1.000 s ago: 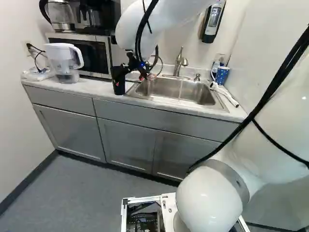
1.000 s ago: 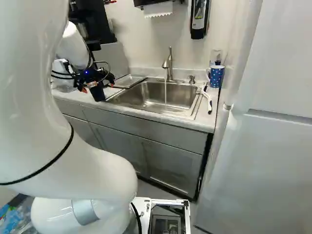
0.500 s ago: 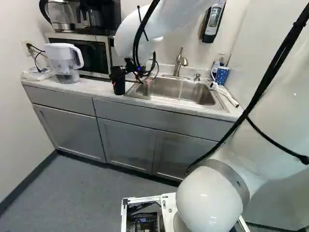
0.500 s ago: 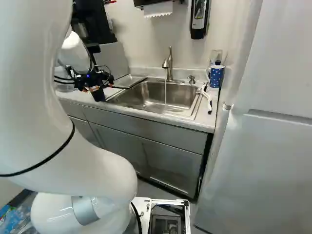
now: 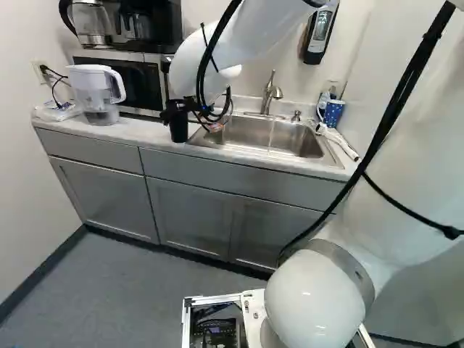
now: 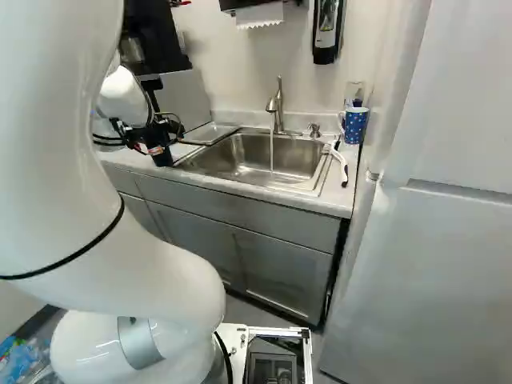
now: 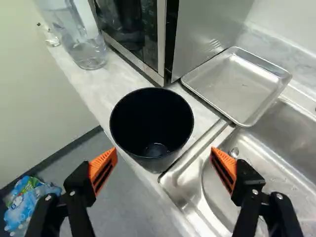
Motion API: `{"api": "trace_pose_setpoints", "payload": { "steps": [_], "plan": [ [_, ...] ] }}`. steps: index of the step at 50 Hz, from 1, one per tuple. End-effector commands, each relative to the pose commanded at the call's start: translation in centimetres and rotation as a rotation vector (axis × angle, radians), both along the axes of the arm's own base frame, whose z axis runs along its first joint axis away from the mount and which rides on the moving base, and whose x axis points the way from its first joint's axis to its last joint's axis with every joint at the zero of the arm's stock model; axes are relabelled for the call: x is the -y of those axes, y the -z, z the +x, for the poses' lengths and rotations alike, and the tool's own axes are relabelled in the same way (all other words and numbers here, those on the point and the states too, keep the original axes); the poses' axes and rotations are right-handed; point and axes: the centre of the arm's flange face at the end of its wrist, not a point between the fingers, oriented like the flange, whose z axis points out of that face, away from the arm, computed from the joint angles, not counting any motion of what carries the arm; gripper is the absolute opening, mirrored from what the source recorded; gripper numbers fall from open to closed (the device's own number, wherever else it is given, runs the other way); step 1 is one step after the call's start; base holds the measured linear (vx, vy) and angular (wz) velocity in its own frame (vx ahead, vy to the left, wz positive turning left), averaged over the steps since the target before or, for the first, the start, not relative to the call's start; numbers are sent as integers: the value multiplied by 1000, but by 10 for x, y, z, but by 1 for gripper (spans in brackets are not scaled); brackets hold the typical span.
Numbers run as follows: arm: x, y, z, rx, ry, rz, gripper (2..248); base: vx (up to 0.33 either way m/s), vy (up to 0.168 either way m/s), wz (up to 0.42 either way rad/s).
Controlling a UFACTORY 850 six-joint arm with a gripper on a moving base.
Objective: Rinse the cup and place it in the tray
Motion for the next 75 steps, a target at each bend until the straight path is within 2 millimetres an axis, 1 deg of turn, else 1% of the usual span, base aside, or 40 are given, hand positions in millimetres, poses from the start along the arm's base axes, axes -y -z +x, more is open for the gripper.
{"api": "trace_pose_setpoints", "payload": {
  "steps": [44, 75],
  "plan": [
    [-9, 31, -6, 133, -28, 78, 247, 0, 0, 0],
    [-2, 51, -14, 228, -26, 133, 247, 0, 0, 0]
  ]
}}
